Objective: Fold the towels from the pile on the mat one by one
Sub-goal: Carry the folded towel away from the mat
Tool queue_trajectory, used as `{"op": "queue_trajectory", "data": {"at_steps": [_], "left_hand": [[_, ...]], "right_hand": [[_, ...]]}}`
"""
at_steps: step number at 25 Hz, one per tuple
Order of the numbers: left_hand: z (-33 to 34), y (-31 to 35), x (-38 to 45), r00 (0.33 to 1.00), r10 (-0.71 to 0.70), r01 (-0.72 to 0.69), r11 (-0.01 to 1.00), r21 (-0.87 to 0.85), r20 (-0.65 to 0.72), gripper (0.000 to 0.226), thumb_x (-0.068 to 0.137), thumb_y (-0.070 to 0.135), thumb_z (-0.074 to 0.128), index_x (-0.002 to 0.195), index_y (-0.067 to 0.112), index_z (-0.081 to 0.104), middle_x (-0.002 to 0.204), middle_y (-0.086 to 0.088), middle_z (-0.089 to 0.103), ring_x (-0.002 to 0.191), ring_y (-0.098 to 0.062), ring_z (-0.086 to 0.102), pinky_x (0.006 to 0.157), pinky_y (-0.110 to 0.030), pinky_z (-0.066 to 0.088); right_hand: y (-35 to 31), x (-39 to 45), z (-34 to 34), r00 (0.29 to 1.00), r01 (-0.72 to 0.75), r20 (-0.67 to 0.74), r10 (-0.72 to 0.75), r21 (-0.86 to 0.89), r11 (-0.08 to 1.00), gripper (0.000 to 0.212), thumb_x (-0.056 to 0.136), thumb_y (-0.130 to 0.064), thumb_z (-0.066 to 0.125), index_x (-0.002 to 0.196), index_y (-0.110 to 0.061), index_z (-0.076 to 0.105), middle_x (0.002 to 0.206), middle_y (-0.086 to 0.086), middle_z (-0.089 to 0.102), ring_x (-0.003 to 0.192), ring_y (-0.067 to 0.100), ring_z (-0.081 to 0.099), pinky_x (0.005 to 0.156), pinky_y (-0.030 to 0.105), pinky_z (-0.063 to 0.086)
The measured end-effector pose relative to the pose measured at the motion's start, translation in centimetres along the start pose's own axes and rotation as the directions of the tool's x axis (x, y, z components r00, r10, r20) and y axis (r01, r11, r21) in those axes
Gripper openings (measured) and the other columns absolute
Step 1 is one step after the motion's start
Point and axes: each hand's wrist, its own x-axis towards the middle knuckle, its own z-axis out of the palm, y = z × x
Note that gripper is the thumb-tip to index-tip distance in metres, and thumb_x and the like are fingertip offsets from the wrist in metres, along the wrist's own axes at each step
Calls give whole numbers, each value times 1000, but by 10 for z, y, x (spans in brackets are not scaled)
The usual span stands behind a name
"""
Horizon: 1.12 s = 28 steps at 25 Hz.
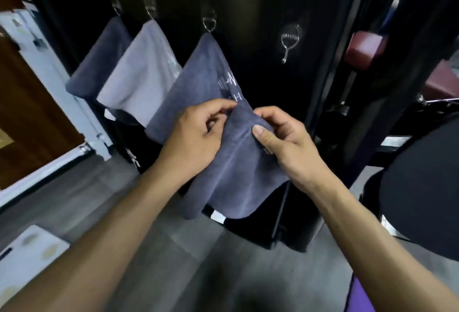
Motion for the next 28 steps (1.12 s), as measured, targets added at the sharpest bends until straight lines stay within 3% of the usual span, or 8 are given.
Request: {"op": "queue_trajectory", "data": {"at_steps": [3,5,9,13,16,19,24,28], "left_hand": [[15,-14,-4,996,3,16,974,-227,85,30,89,3,64,105,28,69,95,1,74,86,-14,68,78,-24,53],[23,-13,-5,983,-33,98,925,-368,179,31,91,1,62,112,24,68,90,-4,72,66,-18,59,61,-27,49],[29,-5,1,973,-31,153,827,-541,228,22,94,-1,56,109,11,64,73,2,65,46,-7,49,42,-18,41],[36,2,5,982,-152,190,849,-493,117,11,93,7,61,98,14,69,72,-11,59,53,-13,50,48,-21,43],[39,25,25,984,-165,123,899,-420,-65,11,90,13,66,88,22,72,73,1,69,64,-7,62,57,-18,49],[40,55,65,963,-185,110,935,-338,-196,10,87,22,71,79,19,74,74,-1,74,64,-4,66,61,-24,56],[38,65,104,946,-270,246,958,-146,-179,17,85,30,68,82,16,76,79,-4,74,75,-14,70,72,-31,59],[42,54,97,938,-318,316,948,-36,-140,18,87,25,65,85,12,77,82,-7,75,80,-19,70,74,-33,60]], "right_hand": [[21,-12,-1,996,69,-54,-68,12,998,14,96,-2,55,104,-11,61,87,-10,64,78,1,57,72,14,45],[21,-15,-2,993,72,-96,-65,66,995,12,96,-5,55,106,-9,61,92,-1,66,84,9,60,77,20,49],[2,-16,-5,989,49,-141,-34,103,993,15,96,-12,56,108,-6,63,95,10,68,89,17,64,80,29,53],[-9,-12,-12,965,81,-233,-121,-174,981,11,95,-14,63,103,-10,68,96,9,71,88,13,66,79,32,54],[-29,8,-14,870,273,-299,-391,-369,889,11,92,-7,64,101,-11,67,93,-4,71,89,8,67,83,28,53],[-54,38,-24,784,286,-335,-523,-554,782,17,90,-11,61,104,-20,67,94,-10,69,90,5,66,83,25,52],[-65,59,-31,845,38,-221,-486,-883,468,33,91,-24,47,116,-31,67,99,2,74,94,33,65,78,40,51],[-55,44,-29,877,-3,-206,-434,-906,423,36,93,-24,45,123,-31,64,103,9,72,97,40,62,76,43,48]]}}
